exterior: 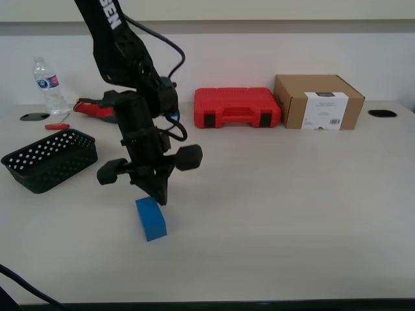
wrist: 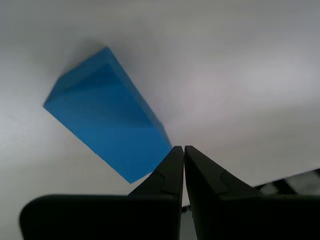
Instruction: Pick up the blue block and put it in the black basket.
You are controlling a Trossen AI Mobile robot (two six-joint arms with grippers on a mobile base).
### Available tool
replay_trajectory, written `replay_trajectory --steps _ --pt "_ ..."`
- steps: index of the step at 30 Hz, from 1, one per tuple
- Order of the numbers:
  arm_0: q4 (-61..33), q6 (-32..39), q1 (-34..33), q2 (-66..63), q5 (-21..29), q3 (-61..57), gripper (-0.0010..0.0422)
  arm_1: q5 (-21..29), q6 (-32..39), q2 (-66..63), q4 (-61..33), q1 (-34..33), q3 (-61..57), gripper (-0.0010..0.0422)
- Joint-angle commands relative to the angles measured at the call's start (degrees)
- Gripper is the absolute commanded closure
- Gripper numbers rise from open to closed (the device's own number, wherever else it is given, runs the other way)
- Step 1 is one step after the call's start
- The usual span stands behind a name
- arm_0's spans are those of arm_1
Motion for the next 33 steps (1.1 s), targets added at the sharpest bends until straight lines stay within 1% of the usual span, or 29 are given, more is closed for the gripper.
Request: replay_trajectory --steps 1,8,12,14,15,17,19,21,24,27,29,30,31,33 --pt "0.20 0.00 0.04 0.00 -0.09 0.07 0.0413 0.37 6.25 1.92 -5.95 -0.04 1.40 0.0413" --pt "0.15 0.00 0.04 0.02 -0.09 0.07 0.0413 1.11 9.46 -2.12 -9.05 0.04 1.42 0.0412" --pt "0.17 0.00 0.04 0.00 -0.09 0.07 0.0413 0.48 12.50 -2.21 -11.19 0.11 1.38 0.0412" --pt "0.15 0.00 0.04 0.00 -0.09 0.07 0.0413 -1.20 13.18 -2.21 -11.10 0.13 1.49 0.0412" --pt "0.15 0.00 0.04 0.00 -0.09 0.07 0.0413 -1.14 13.22 -2.21 -11.13 0.17 1.51 0.0411" --pt "0.15 0.00 0.04 0.00 -0.09 0.07 0.0413 -1.16 13.27 -2.21 -11.19 0.22 1.55 0.0399" --pt "0.15 0.00 0.04 0.00 -0.09 0.07 0.0413 -0.70 13.29 -2.21 -11.98 0.31 1.55 0.0365" --pt "0.15 0.00 0.04 0.00 -0.09 0.07 0.0413 -0.81 13.49 -2.21 -12.70 0.37 1.53 0.0317" --pt "0.17 0.00 0.04 0.00 -0.09 0.07 0.0413 -1.44 11.28 -2.21 -10.45 0.42 1.68 0.0209" --pt "0.17 0.00 0.04 0.00 -0.09 0.07 0.0413 -4.42 4.17 -1.51 -4.22 0.50 1.92 0.0085" --pt "0.13 0.00 0.04 0.00 -0.09 0.07 0.0413 -6.43 2.23 1.14 -3.67 0.55 4.33 0.0023" --pt "0.13 0.00 0.04 0.00 -0.09 0.07 0.0413 -7.93 2.23 2.97 -4.92 0.55 5.97 0.0008" --pt "0.15 0.00 0.04 0.00 -0.09 0.07 0.0413 -9.81 2.25 5.09 -6.69 0.55 7.89 0.0012" --pt "0.15 0.00 0.02 0.00 -0.09 0.07 0.0413 -11.30 3.04 9.09 -10.64 0.57 12.09 0.0039"
